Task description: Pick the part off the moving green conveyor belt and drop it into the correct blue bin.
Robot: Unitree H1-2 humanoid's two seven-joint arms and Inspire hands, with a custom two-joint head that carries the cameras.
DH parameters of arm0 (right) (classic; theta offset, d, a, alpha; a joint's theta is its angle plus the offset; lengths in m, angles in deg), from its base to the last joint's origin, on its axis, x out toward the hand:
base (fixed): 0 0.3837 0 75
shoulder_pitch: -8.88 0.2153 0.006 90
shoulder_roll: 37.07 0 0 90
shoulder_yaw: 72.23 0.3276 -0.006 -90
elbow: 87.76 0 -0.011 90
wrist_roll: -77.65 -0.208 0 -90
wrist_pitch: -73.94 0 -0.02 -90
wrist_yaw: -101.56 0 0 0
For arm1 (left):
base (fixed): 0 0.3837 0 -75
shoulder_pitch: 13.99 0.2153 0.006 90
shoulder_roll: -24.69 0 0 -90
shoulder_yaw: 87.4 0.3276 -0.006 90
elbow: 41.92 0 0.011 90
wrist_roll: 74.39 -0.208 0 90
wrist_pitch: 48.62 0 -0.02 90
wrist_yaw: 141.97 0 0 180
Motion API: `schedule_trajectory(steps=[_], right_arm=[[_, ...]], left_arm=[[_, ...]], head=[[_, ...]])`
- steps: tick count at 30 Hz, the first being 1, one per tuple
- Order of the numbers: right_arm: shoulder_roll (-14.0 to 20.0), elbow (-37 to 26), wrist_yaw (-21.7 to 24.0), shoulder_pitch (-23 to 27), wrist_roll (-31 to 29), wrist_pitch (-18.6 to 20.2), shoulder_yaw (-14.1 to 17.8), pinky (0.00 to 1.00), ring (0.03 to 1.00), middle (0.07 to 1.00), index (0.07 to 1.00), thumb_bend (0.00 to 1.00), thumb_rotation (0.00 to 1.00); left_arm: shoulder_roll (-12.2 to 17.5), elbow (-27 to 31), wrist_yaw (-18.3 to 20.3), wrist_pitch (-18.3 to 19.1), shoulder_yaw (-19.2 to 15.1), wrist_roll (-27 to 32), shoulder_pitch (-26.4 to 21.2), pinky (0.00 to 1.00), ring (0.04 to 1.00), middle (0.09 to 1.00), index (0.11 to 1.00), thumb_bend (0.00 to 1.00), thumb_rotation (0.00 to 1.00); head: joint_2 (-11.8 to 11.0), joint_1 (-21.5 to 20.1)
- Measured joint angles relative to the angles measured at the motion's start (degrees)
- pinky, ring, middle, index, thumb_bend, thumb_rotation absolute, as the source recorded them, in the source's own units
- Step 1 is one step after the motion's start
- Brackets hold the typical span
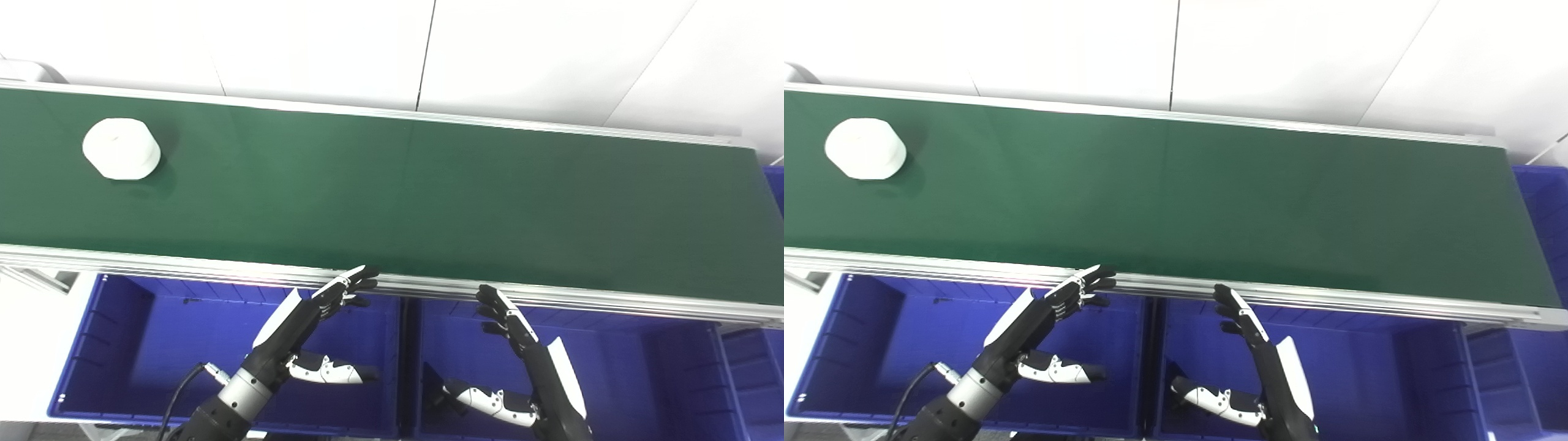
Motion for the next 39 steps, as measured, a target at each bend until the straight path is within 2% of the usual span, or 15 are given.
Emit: schedule_trajectory(steps=[8, 12, 16, 19, 24, 26, 28, 30, 32, 34, 36, 37, 39], right_arm=[[0.0, 0.3, 0.03, 0.0, 0.7, -0.01, -0.24, 0.77, 0.849, 0.885, 0.903, 0.72, 0.3], [0.02, 0.7, 0.0, 0.0, 1.07, -0.02, -0.25, 0.77, 0.843, 0.879, 0.9, 0.73, 0.32], [0.07, 2.46, -0.29, -0.02, 1.74, -0.06, -0.25, 0.78, 0.857, 0.889, 0.896, 0.73, 0.33], [0.13, 2.88, -0.57, 0.04, 1.87, -0.44, -0.25, 0.78, 0.862, 0.895, 0.897, 0.72, 0.31], [0.55, 5.54, -0.63, 0.29, 1.47, -1.19, -0.26, 0.8, 0.872, 0.901, 0.901, 0.71, 0.27], [0.78, 5.97, -0.64, 0.31, 1.3, -1.5, -0.26, 0.79, 0.869, 0.899, 0.903, 0.71, 0.28], [0.98, 6.39, -0.79, 0.34, 1.26, -1.96, -0.25, 0.78, 0.87, 0.9, 0.904, 0.72, 0.3], [1.12, 7.26, -1.24, 0.39, 1.2, -3.58, -0.2, 0.79, 0.87, 0.904, 0.902, 0.73, 0.3], [1.17, 8.62, -1.6, 0.67, 0.97, -4.25, -0.15, 0.78, 0.865, 0.907, 0.902, 0.72, 0.27], [1.19, 10.18, -1.8, 1.13, 0.26, -5.37, -0.14, 0.77, 0.86, 0.906, 0.901, 0.72, 0.23], [1.22, 11.95, -2.22, 1.65, -0.25, -7.18, -0.14, 0.76, 0.851, 0.897, 0.898, 0.73, 0.23], [1.22, 12.4, -2.26, 1.73, -0.3, -7.23, -0.13, 0.76, 0.851, 0.894, 0.897, 0.74, 0.23], [1.27, 12.78, -2.27, 1.74, -0.45, -7.26, -0.13, 0.72, 0.85, 0.896, 0.892, 0.74, 0.22]], left_arm=[[-0.06, 0.01, -0.46, -0.97, -0.54, -0.74, 0.65, 0.76, 0.852, 0.894, 0.889, 0.8, 0.32], [-0.07, -0.17, -0.92, -1.71, -0.44, -1.59, 0.7, 0.76, 0.849, 0.889, 0.88, 0.8, 0.3], [-0.06, -0.83, -1.1, -1.77, -0.31, -1.51, 0.67, 0.77, 0.857, 0.903, 0.886, 0.8, 0.3], [-0.05, -1.68, -1.1, -1.8, -0.06, -1.5, 0.62, 0.76, 0.854, 0.906, 0.886, 0.8, 0.29], [-0.2, -2.25, -1.31, -1.81, 0.17, -1.51, 0.92, 0.73, 0.836, 0.893, 0.87, 0.81, 0.26], [-0.33, -2.27, -1.77, -1.82, 0.26, -1.57, 1.12, 0.73, 0.837, 0.891, 0.867, 0.81, 0.25], [-0.31, -2.32, -2.48, -1.85, 0.69, -1.79, 1.35, 0.72, 0.834, 0.888, 0.865, 0.8, 0.23], [-0.22, -2.77, -3.12, -1.95, 1.42, -2.17, 1.39, 0.7, 0.832, 0.888, 0.86, 0.81, 0.23], [-0.21, -3.8, -3.64, -2.07, 2.27, -2.44, 1.31, 0.69, 0.826, 0.884, 0.854, 0.82, 0.23], [-0.23, -5.03, -3.67, -2.13, 2.77, -2.2, 1.21, 0.68, 0.82, 0.884, 0.85, 0.83, 0.24], [-0.19, -6.31, -3.72, -2.18, 2.97, -1.5, 0.96, 0.66, 0.808, 0.877, 0.841, 0.84, 0.23], [-0.15, -6.77, -3.79, -2.17, 3.04, -1.51, 0.78, 0.65, 0.802, 0.873, 0.837, 0.85, 0.23], [-0.06, -7.05, -4.52, -2.17, 3.21, -1.5, 0.54, 0.64, 0.795, 0.865, 0.828, 0.85, 0.23]], head=[[-0.62, 0.88], [-2.98, 1.93], [-3.69, 2.11], [-5.09, 3.34], [-6.15, 5.36], [-8.69, 7.9], [-9.23, 8.18], [-11.86, 10.62], [-11.87, 10.64], [-16.67, 14.31], [-16.7, 14.33], [-18.87, 15.72], [-19.34, 16.09]])
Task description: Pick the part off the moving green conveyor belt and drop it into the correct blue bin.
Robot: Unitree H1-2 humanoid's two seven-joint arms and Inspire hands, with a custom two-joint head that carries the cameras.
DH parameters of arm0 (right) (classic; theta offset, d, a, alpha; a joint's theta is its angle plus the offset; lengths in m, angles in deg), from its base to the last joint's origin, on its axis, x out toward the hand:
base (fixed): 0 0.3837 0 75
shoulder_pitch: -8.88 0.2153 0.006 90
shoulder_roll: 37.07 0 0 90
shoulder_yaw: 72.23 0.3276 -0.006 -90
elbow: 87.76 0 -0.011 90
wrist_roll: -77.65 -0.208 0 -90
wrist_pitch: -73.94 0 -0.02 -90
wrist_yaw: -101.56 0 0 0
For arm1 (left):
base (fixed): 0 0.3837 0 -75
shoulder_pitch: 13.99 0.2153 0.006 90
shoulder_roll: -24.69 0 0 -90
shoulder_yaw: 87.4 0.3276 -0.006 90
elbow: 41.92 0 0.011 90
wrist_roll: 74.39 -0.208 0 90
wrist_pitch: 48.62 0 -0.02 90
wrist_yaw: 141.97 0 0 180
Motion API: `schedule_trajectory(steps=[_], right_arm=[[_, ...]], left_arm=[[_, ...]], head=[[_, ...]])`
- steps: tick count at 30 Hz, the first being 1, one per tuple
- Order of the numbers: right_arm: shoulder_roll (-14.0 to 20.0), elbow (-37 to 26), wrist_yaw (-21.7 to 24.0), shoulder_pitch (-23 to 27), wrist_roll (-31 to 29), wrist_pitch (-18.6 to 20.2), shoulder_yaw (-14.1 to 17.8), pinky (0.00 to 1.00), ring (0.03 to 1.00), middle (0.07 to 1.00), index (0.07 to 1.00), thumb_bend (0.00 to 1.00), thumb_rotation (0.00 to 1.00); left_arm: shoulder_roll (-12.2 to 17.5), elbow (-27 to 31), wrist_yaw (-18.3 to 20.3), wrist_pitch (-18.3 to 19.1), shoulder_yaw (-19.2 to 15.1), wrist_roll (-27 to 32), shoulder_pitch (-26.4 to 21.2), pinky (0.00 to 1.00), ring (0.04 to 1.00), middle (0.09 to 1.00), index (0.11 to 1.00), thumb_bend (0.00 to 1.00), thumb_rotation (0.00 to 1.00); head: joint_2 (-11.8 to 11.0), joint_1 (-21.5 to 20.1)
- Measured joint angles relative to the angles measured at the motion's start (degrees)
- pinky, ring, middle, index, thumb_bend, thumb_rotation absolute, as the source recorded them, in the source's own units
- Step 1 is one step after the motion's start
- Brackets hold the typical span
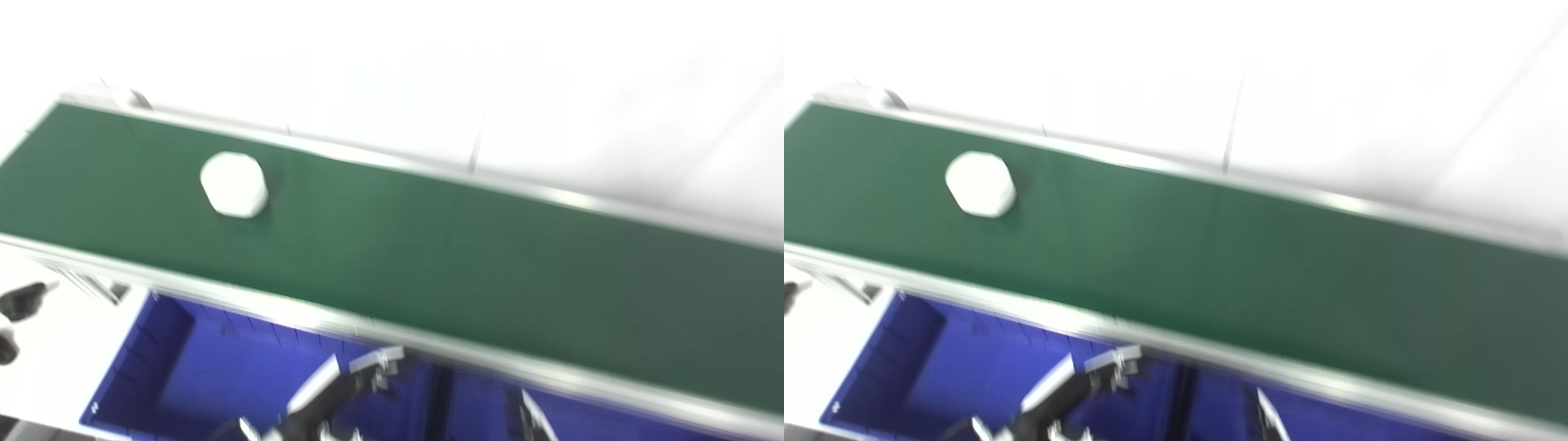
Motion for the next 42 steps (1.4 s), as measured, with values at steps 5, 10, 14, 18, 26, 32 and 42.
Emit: schedule_trajectory(steps=[5, 10, 14, 18, 26, 32, 42], right_arm=[[-0.01, 0.1, 0.0, 0.0, -0.59, 0.0, -0.02, 0.66, 0.85, 0.899, 0.893, 0.74, 0.22], [-0.02, 0.82, 0.0, 0.12, -0.97, -0.02, -0.03, 0.73, 0.855, 0.889, 0.888, 0.75, 0.23], [-0.07, 1.58, -0.48, 0.43, -0.86, -0.36, -0.05, 0.72, 0.844, 0.879, 0.886, 0.74, 0.22], [-0.02, 2.93, -0.82, 1.25, -1.03, -0.94, -0.21, 0.68, 0.835, 0.871, 0.88, 0.75, 0.22], [0.46, 3.73, -2.59, 1.94, -1.04, -1.0, -1.0, 0.7, 0.834, 0.869, 0.877, 0.75, 0.23], [0.44, 3.73, -2.71, 2.1, -1.76, -1.01, -1.13, 0.67, 0.823, 0.869, 0.871, 0.74, 0.2], [0.38, 3.82, -3.07, 2.8, -0.68, -1.01, -1.19, 0.7, 0.823, 0.864, 0.864, 0.74, 0.17]], left_arm=[[0.2, -1.14, -0.24, -0.02, 0.65, 0.56, -0.73, 0.63, 0.783, 0.855, 0.81, 0.85, 0.21], [0.65, -1.2, -0.54, -0.02, 1.31, 0.55, -1.06, 0.62, 0.776, 0.85, 0.802, 0.85, 0.2], [0.86, -1.52, -0.94, -0.02, 1.86, 0.79, -1.31, 0.63, 0.774, 0.848, 0.8, 0.85, 0.19], [1.04, -1.84, -0.95, -0.02, 2.14, 1.23, -1.39, 0.62, 0.767, 0.839, 0.794, 0.85, 0.21], [1.86, -1.48, -1.84, -0.02, 2.91, 1.34, -1.76, 0.61, 0.74, 0.816, 0.773, 0.87, 0.22], [1.55, 0.16, -2.21, 0.0, 2.21, 3.7, -1.33, 0.59, 0.708, 0.774, 0.738, 0.9, 0.2], [0.77, 10.67, -7.18, -0.25, 1.18, 2.22, 0.34, 0.58, 0.676, 0.729, 0.687, 0.87, 0.14]], head=[[-1.58, 0.0], [-2.81, -0.79], [-3.52, -0.44], [-4.04, -0.61], [-4.57, 0.18], [-4.22, 0.97], [-3.25, 0.7]])
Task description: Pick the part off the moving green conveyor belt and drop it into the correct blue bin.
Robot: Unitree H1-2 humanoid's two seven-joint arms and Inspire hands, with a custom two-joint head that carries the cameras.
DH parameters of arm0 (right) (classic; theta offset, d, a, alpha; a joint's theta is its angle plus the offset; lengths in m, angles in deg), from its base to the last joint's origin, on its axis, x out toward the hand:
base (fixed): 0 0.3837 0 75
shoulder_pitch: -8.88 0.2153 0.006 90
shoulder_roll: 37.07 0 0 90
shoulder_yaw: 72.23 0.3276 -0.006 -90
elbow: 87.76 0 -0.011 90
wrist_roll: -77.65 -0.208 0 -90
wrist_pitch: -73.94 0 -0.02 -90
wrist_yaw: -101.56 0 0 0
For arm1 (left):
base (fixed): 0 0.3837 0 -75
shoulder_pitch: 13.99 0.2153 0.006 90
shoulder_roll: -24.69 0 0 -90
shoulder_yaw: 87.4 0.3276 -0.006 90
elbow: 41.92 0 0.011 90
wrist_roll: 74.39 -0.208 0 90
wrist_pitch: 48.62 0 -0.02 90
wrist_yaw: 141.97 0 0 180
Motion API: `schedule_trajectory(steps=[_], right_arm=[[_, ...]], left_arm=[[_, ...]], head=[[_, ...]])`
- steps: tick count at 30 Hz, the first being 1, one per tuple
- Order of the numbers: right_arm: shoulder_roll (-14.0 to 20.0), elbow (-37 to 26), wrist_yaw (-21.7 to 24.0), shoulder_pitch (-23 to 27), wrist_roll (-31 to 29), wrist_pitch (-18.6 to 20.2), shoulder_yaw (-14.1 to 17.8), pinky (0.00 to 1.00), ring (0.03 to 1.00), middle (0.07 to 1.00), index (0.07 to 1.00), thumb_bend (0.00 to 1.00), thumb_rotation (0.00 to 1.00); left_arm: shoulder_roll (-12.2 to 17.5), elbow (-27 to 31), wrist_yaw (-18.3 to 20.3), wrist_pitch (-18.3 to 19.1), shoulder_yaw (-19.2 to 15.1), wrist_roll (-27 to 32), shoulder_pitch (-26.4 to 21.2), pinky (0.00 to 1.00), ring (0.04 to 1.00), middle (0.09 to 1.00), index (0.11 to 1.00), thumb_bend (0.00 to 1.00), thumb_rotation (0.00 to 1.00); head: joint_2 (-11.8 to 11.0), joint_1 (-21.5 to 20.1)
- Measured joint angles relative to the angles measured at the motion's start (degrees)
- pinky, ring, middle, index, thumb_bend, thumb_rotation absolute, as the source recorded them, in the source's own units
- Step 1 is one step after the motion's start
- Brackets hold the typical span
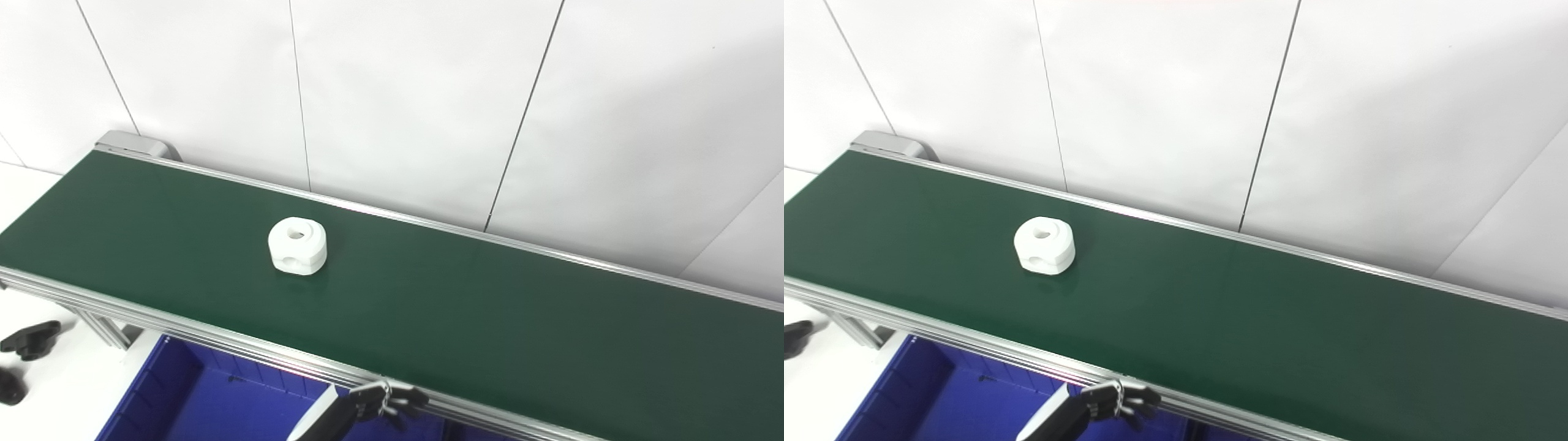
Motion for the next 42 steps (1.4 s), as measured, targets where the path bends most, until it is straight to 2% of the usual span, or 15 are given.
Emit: schedule_trajectory(steps=[4, 6, 10, 14, 15, 16, 18, 23, 24, 25, 26, 27, 30, 34, 42], right_arm=[[0.06, -0.11, -0.01, -0.02, -0.3, 0.0, 0.1, 0.72, 0.832, 0.876, 0.869, 0.71, 0.15], [0.16, -0.37, 0.03, -0.02, -0.47, 0.0, 0.24, 0.71, 0.824, 0.872, 0.868, 0.72, 0.16], [0.26, -1.32, 0.43, -0.06, -1.34, 0.0, 0.74, 0.73, 0.836, 0.882, 0.868, 0.72, 0.17], [0.47, -1.02, 0.18, 0.01, -1.02, 0.0, 0.78, 0.72, 0.819, 0.853, 0.865, 0.73, 0.21], [0.52, -0.86, 0.1, 0.09, -0.7, -0.01, 0.77, 0.72, 0.817, 0.851, 0.864, 0.74, 0.22], [0.55, -0.79, 0.04, 0.18, -0.47, -0.01, 0.77, 0.72, 0.817, 0.853, 0.862, 0.73, 0.19], [0.55, -0.82, 0.09, 0.47, -0.54, 0.0, 0.79, 0.73, 0.823, 0.859, 0.859, 0.73, 0.17], [0.47, -2.59, 0.49, 0.55, -1.27, 0.0, 0.82, 0.74, 0.827, 0.861, 0.861, 0.73, 0.19], [0.45, -2.81, 0.5, 0.53, -1.29, 0.0, 0.84, 0.74, 0.828, 0.859, 0.863, 0.74, 0.21], [0.44, -2.99, 0.51, 0.5, -1.23, 0.05, 0.84, 0.74, 0.827, 0.857, 0.863, 0.75, 0.22], [0.41, -3.26, 0.53, 0.42, -1.07, 0.15, 0.86, 0.74, 0.827, 0.857, 0.863, 0.75, 0.23], [0.34, -3.78, 0.57, 0.28, -0.85, 0.3, 0.88, 0.74, 0.827, 0.857, 0.863, 0.75, 0.22], [0.19, -5.25, 0.66, 0.16, -0.76, 0.31, 0.87, 0.74, 0.826, 0.863, 0.872, 0.74, 0.21], [0.14, -5.71, 1.07, 0.1, -0.73, 0.31, 0.9, 0.75, 0.825, 0.855, 0.867, 0.73, 0.23], [-1.38, -6.77, 0.13, -0.71, -0.82, 0.1, 1.29, 0.73, 0.79, 0.821, 0.846, 0.72, 0.22]], left_arm=[[-0.02, 6.04, -2.06, -0.02, 0.68, -0.84, -0.09, 0.58, 0.68, 0.736, 0.689, 0.85, 0.15], [0.12, 7.8, -2.49, -0.06, 1.17, -2.3, -0.65, 0.58, 0.69, 0.755, 0.698, 0.85, 0.2], [1.58, 8.49, -2.02, -0.07, 1.05, -4.09, -2.22, 0.61, 0.719, 0.775, 0.71, 0.87, 0.24], [1.8, 8.65, -1.65, -0.06, -0.6, -5.08, -3.32, 0.66, 0.755, 0.8, 0.736, 0.88, 0.24], [1.75, 8.85, -1.27, -0.05, -1.28, -5.02, -3.66, 0.67, 0.76, 0.805, 0.74, 0.88, 0.24], [1.75, 9.18, -0.75, 0.07, -1.82, -4.89, -4.16, 0.68, 0.774, 0.821, 0.755, 0.88, 0.24], [1.78, 10.4, 0.57, 1.14, -2.47, -4.34, -5.71, 0.71, 0.815, 0.87, 0.795, 0.88, 0.26], [1.65, 12.41, 3.97, 5.44, -4.21, -3.84, -10.0, 0.75, 0.881, 0.935, 0.852, 0.86, 0.28], [1.49, 12.45, 4.31, 6.05, -4.72, -3.74, -10.73, 0.76, 0.897, 0.946, 0.865, 0.85, 0.3], [1.28, 12.59, 4.6, 6.96, -5.14, -3.74, -11.38, 0.77, 0.904, 0.952, 0.871, 0.84, 0.32], [1.04, 12.79, 4.93, 8.37, -5.54, -3.75, -11.9, 0.77, 0.91, 0.955, 0.875, 0.84, 0.32], [0.94, 13.43, 5.26, 9.93, -5.96, -3.78, -12.39, 0.78, 0.915, 0.958, 0.879, 0.83, 0.33], [1.11, 14.33, 6.43, 12.7, -7.52, -3.73, -13.98, 0.8, 0.921, 0.963, 0.893, 0.81, 0.34], [1.78, 14.24, 7.54, 15.32, -9.58, -5.06, -18.01, 0.8, 0.916, 0.962, 0.906, 0.8, 0.35], [2.0, 13.23, 8.76, 22.1, -11.58, -10.28, -24.6, 0.82, 0.912, 0.952, 0.919, 0.78, 0.26]], head=[[0.97, 0.26], [1.84, 0.53], [3.08, -0.17], [3.34, -1.14], [4.12, -1.49], [4.13, -1.49], [6.14, -3.24], [8.26, -5.01], [9.57, -6.14], [11.06, -6.76], [11.08, -6.77], [12.47, -7.2], [13.96, -7.56], [15.12, -8.08], [16.53, -8.61]])
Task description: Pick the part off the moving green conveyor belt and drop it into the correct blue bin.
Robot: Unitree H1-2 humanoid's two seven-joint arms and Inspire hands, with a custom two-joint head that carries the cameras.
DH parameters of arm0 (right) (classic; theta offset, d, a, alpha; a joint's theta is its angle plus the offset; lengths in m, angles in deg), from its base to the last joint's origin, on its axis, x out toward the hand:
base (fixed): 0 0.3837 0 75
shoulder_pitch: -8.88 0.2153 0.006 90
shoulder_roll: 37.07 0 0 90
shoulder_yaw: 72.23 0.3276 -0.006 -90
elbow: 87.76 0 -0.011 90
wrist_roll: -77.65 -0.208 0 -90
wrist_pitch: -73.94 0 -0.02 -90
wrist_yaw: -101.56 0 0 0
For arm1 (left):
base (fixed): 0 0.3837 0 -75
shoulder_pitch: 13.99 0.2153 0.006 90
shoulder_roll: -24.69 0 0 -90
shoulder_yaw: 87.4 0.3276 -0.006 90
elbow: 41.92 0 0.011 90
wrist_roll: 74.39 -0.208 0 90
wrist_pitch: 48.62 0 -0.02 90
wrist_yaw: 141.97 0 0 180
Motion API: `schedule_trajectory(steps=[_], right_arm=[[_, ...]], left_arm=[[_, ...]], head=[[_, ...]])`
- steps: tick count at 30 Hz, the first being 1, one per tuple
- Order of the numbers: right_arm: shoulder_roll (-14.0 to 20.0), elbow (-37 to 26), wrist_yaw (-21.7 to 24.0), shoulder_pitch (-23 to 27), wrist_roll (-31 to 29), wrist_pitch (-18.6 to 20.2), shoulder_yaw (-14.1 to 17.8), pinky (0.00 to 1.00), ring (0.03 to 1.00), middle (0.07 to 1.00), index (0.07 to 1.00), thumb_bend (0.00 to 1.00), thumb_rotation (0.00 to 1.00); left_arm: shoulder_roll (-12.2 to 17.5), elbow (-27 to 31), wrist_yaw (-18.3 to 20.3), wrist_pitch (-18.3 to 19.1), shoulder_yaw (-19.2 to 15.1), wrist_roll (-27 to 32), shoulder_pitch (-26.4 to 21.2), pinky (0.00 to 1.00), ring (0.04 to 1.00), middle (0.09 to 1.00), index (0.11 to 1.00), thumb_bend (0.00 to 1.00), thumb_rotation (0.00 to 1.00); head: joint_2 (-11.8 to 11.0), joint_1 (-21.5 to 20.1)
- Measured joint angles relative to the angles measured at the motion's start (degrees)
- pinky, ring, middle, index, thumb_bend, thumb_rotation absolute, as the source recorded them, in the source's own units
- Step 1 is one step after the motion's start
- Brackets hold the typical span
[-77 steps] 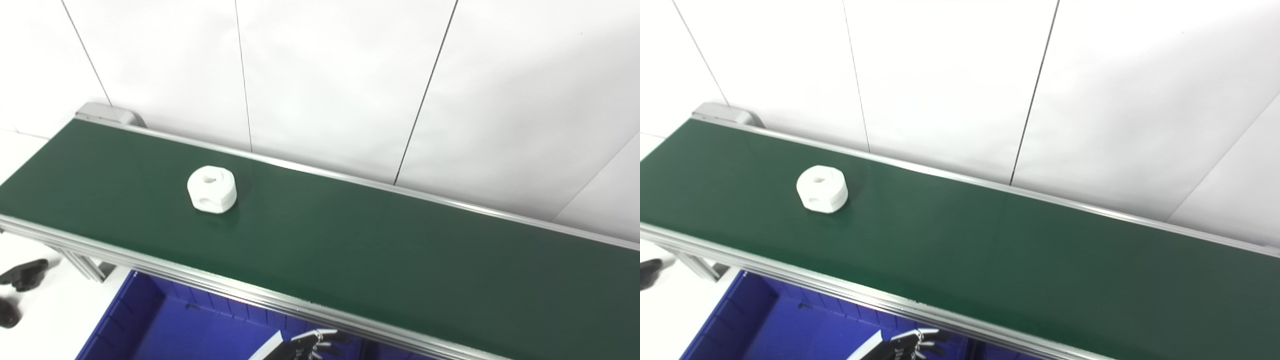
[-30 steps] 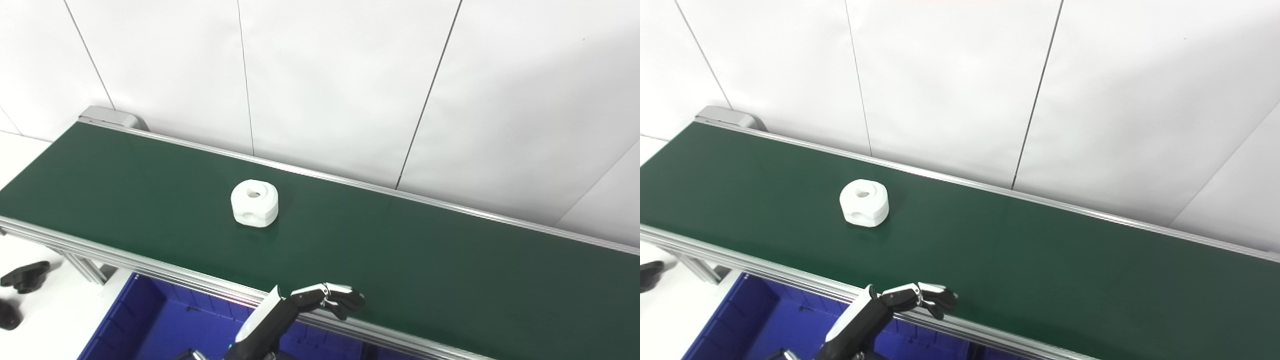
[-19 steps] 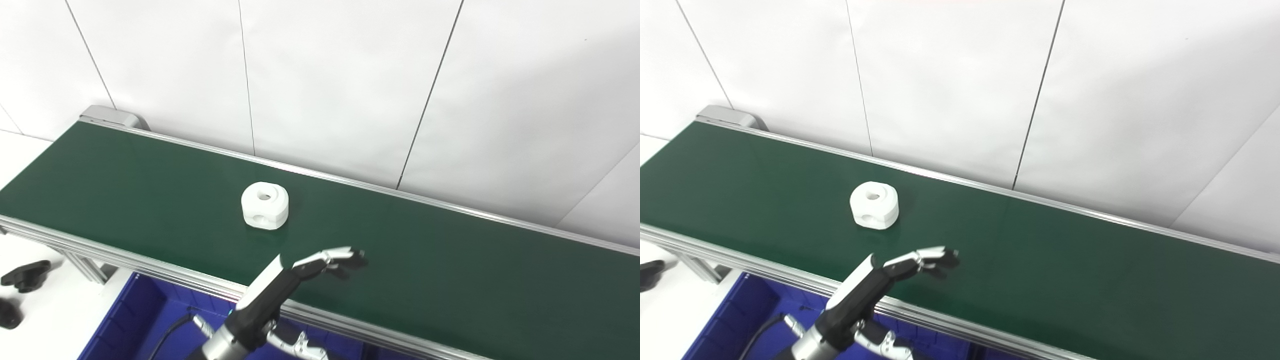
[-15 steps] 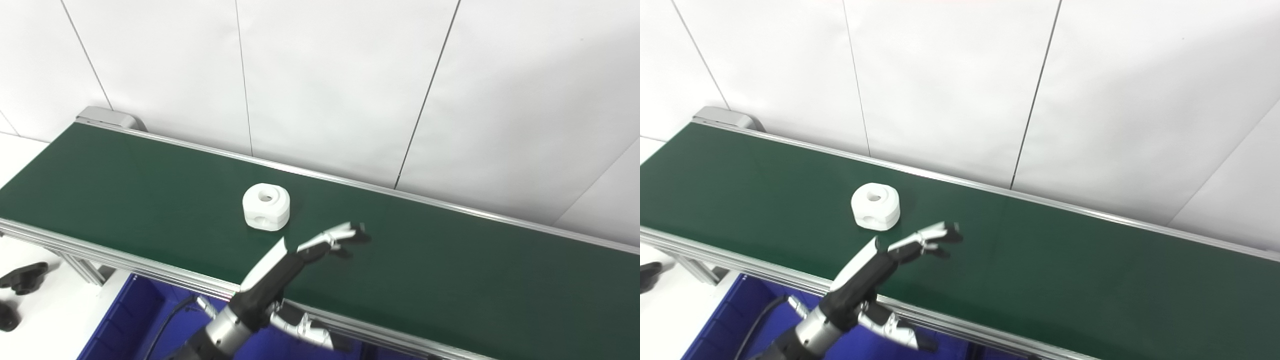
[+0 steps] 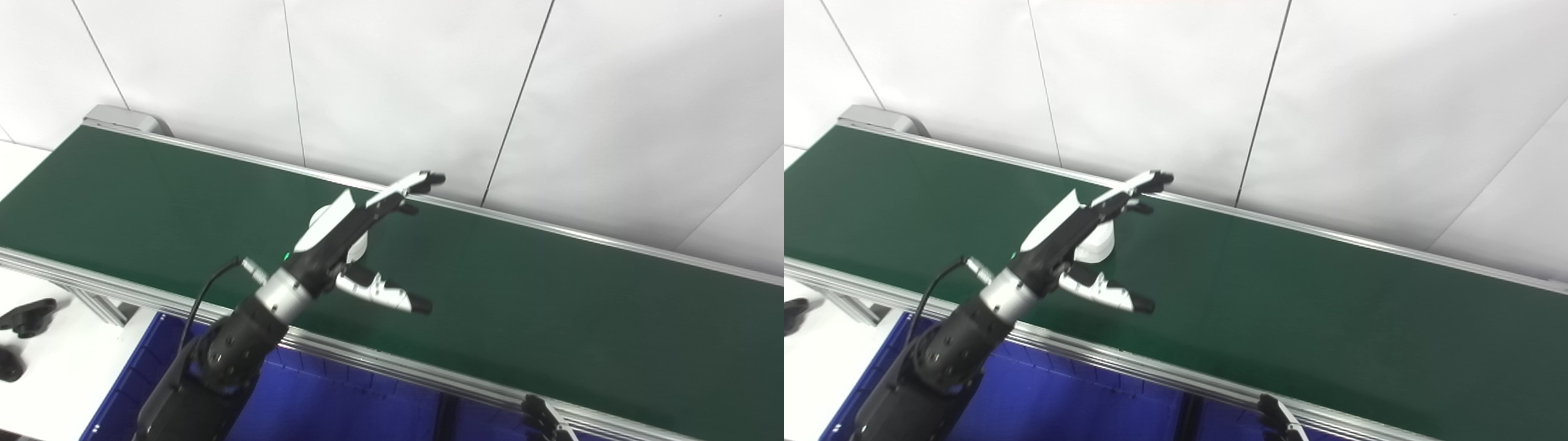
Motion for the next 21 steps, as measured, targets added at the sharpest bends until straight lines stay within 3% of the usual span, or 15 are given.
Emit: schedule_trajectory(steps=[6, 11, 15, 18, 21], right_arm=[[-0.48, -0.15, -0.45, 0.08, -1.3, -0.13, -0.03, 0.72, 0.784, 0.822, 0.84, 0.72, 0.25], [-0.4, -0.15, -3.56, 0.12, -1.64, -0.16, -0.94, 0.7, 0.753, 0.787, 0.814, 0.73, 0.25], [0.11, -0.19, -6.57, 0.14, -2.91, -0.2, -2.62, 0.71, 0.752, 0.784, 0.81, 0.72, 0.23], [1.01, -0.2, -8.56, 0.22, -3.03, -0.2, -3.81, 0.71, 0.749, 0.778, 0.806, 0.72, 0.23], [2.01, -0.2, -10.4, 0.58, -3.13, -0.21, -4.87, 0.71, 0.746, 0.779, 0.807, 0.72, 0.22]], left_arm=[[-0.08, -4.1, 0.54, 5.77, -0.26, -3.35, -3.16, 0.85, 0.937, 0.965, 0.919, 0.78, 0.18], [0.02, -7.8, 0.6, 8.27, 0.39, -7.67, -6.27, 0.87, 0.959, 0.983, 0.932, 0.82, 0.19], [1.23, -10.03, 1.36, 10.77, 1.77, -12.29, -8.41, 0.88, 0.975, 0.994, 0.939, 0.84, 0.19], [2.31, -11.79, 2.44, 12.55, 3.37, -16.14, -10.14, 0.97, 0.983, 0.991, 0.921, 0.87, 0.12], [3.45, -14.42, 2.59, 12.59, 5.05, -20.73, -11.77, 0.99, 0.978, 0.979, 0.903, 0.9, 0.1]], head=[[0.35, 0.79], [0.09, 0.53], [0.09, 0.26], [-0.09, 0.26], [-0.18, 0.35]])
